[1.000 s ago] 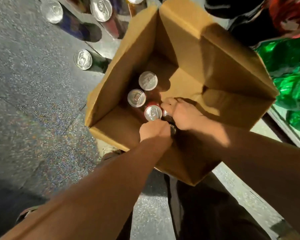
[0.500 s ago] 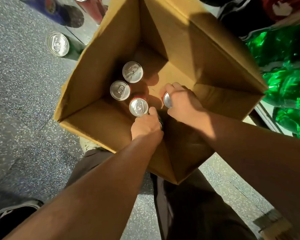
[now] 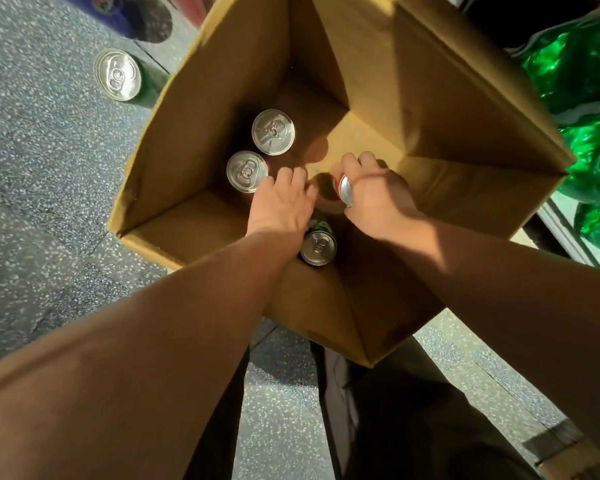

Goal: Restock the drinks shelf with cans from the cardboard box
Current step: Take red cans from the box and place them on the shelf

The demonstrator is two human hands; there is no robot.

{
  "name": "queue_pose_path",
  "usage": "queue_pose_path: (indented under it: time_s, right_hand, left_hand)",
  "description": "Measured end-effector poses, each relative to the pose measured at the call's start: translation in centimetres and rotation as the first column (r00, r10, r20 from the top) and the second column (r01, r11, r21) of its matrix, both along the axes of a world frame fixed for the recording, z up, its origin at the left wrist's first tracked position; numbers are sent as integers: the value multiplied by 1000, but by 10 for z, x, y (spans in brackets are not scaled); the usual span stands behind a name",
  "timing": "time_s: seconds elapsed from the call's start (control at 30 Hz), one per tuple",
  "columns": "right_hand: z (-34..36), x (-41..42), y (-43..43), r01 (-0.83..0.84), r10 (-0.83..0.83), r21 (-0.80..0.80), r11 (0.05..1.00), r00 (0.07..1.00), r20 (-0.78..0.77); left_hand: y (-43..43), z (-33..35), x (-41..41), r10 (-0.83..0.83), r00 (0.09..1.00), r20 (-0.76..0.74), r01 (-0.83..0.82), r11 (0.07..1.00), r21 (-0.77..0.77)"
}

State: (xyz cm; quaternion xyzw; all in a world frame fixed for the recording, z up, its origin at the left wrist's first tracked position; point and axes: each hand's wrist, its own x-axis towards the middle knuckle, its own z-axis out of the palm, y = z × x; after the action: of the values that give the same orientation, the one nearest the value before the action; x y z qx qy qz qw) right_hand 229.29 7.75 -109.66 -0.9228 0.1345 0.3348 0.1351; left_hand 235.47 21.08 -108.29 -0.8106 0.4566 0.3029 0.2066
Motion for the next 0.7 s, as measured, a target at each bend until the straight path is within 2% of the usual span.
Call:
queue_pose_path:
  time_s: [0.1, 0.2, 0.33, 0.5, 0.6, 0.7]
  right_hand:
    - [-8, -2, -4, -12, 11, 12, 1000, 999, 43]
    - [-13, -2, -12, -20, 19, 97, 995, 1000, 9]
    - [11, 4, -16, 204, -216, 187, 961, 975, 48]
    - [86, 23, -28, 345, -344, 133, 929, 939, -31]
    - [129, 25, -28, 234, -235, 36, 972, 971, 34]
    - [177, 26, -26, 289, -295, 61, 955, 944, 147]
  left_hand:
    - [0, -10, 2, -70, 998, -3, 70, 997, 42]
    - [-5, -16, 2, -98, 995, -28, 100, 993, 70]
    - [-9, -3, 14, -84, 994, -70, 84, 996, 3]
    - [-10, 57, 34, 21, 995, -97, -27, 998, -52]
    - [-9, 108, 53, 59, 991, -119, -74, 989, -125]
    - [-6, 162, 72, 80, 987, -137, -108, 972, -210]
